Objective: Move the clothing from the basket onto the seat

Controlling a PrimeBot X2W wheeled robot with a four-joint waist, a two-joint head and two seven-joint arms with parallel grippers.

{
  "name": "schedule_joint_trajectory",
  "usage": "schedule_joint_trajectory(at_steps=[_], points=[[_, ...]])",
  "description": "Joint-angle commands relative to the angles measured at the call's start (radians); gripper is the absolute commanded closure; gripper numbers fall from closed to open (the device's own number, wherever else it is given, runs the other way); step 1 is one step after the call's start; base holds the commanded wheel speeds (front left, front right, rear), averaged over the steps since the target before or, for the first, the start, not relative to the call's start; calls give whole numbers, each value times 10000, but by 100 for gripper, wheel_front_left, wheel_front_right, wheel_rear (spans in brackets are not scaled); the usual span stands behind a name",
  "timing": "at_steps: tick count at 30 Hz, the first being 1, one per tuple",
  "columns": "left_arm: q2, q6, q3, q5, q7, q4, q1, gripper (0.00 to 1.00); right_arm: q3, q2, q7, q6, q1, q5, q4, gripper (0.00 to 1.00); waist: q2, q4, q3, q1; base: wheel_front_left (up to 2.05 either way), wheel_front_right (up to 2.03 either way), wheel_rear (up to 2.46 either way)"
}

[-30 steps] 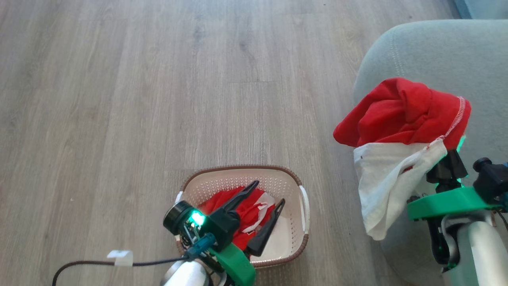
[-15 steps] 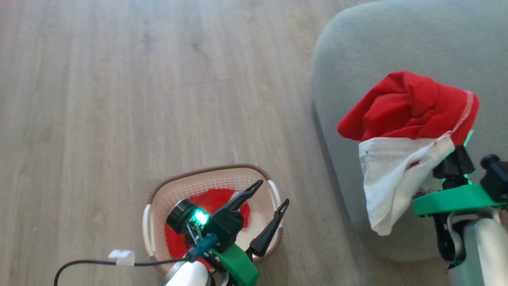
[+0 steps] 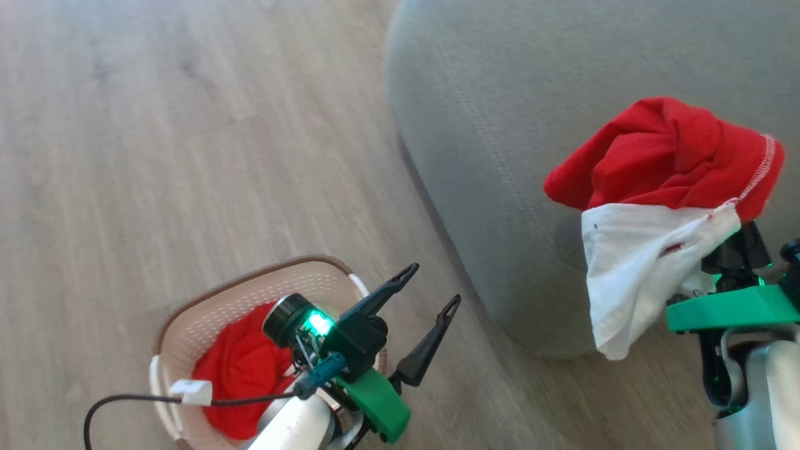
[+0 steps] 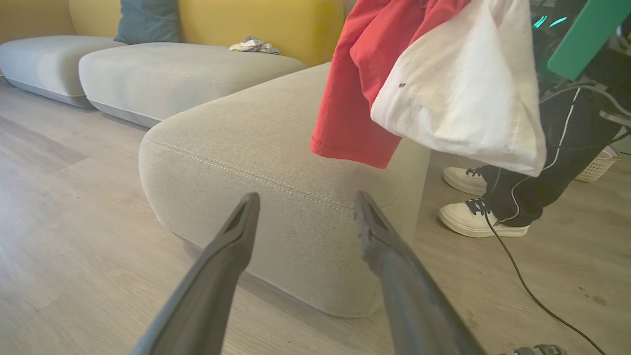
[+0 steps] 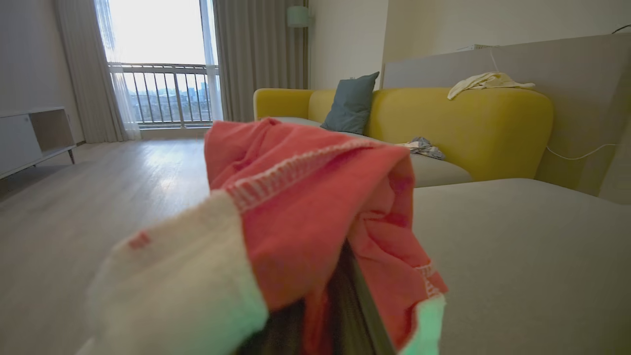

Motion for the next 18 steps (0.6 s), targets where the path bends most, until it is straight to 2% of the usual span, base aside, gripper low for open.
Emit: schedule_joint_trajectory(at_steps=[1, 10, 14, 18], points=[[-7, -9, 320, 47, -53, -355, -378, 0, 106, -37, -65, -2, -436, -9, -407, 100, 0, -504, 227, 0, 0, 0, 0], [-7, -11, 251, 101, -53, -314, -494, 0, -150, 187, -65, -2, -394, 114, -423, 100, 0, -1022, 459, 0, 0, 0, 0], [-6, -12, 141, 158, -53, -261, -595, 0, -292, 217, -65, -2, -509, 38, -515, 100, 0, -1000, 617, 0, 0, 0, 0], [21, -12, -42, 161, -53, -242, -718, 0, -413, -44, -65, -2, -890, -31, -556, 100, 0, -848, 872, 0, 0, 0, 0]])
